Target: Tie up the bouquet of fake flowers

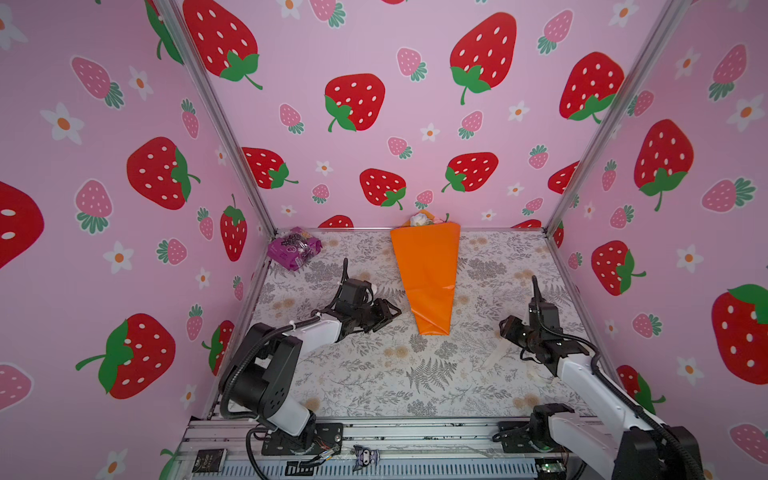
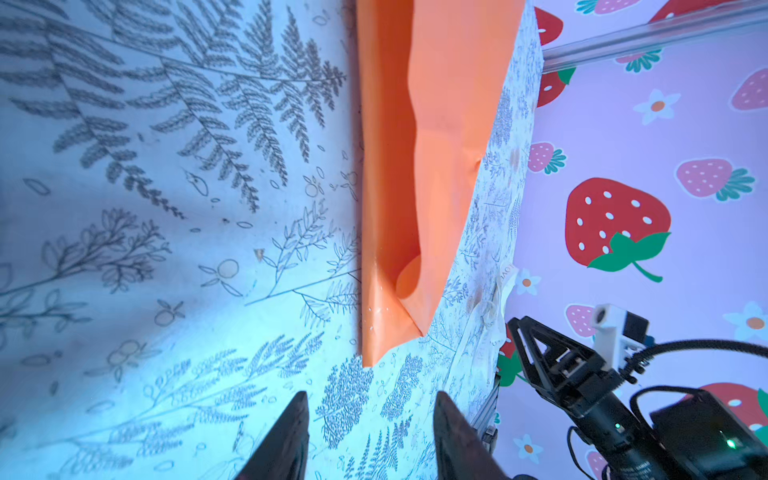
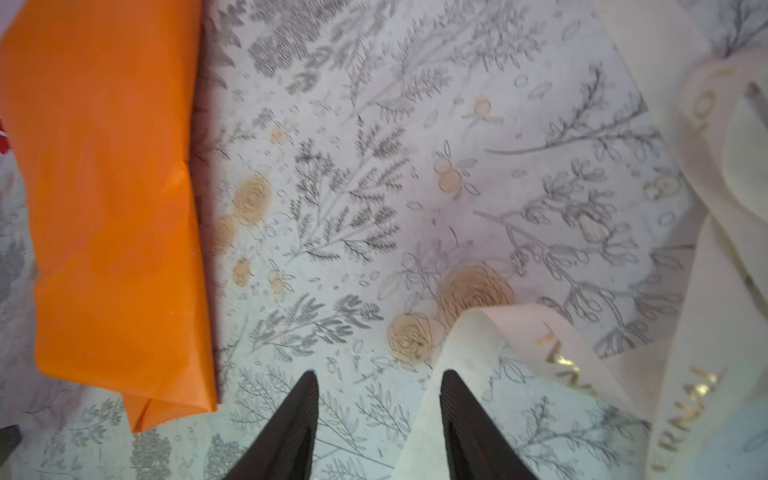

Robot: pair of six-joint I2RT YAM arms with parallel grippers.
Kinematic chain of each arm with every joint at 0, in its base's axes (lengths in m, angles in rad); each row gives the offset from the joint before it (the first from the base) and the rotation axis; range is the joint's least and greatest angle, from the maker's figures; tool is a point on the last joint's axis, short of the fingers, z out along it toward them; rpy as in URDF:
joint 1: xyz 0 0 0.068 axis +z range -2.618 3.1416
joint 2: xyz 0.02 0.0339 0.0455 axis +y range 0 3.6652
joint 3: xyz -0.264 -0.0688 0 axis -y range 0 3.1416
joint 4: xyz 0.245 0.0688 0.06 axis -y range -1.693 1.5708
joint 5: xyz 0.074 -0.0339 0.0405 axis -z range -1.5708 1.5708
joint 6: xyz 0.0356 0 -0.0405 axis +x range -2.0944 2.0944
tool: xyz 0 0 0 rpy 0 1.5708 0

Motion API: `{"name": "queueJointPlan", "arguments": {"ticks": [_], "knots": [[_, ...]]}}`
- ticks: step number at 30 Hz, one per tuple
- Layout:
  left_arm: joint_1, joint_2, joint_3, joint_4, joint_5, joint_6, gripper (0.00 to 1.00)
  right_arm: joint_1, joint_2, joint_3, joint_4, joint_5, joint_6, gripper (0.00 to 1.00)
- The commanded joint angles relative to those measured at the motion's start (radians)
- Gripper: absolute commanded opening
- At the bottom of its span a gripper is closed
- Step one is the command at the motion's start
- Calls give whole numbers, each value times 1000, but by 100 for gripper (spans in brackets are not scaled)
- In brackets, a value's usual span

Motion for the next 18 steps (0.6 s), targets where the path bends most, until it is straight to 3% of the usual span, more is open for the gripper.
{"name": "queueJointPlan", "arguments": {"ticks": [1, 11, 18], "knots": [[-27, -73, -29, -78, -84, 56, 49, -2, 69, 0, -68, -16, -12, 51], [-42, -199, -39, -167, -183, 98, 49, 79, 261, 86, -152, 107, -28, 51], [-42, -229, -32, -206, -201, 114, 49, 184, 440, 152, -249, 256, 21, 49]]}}
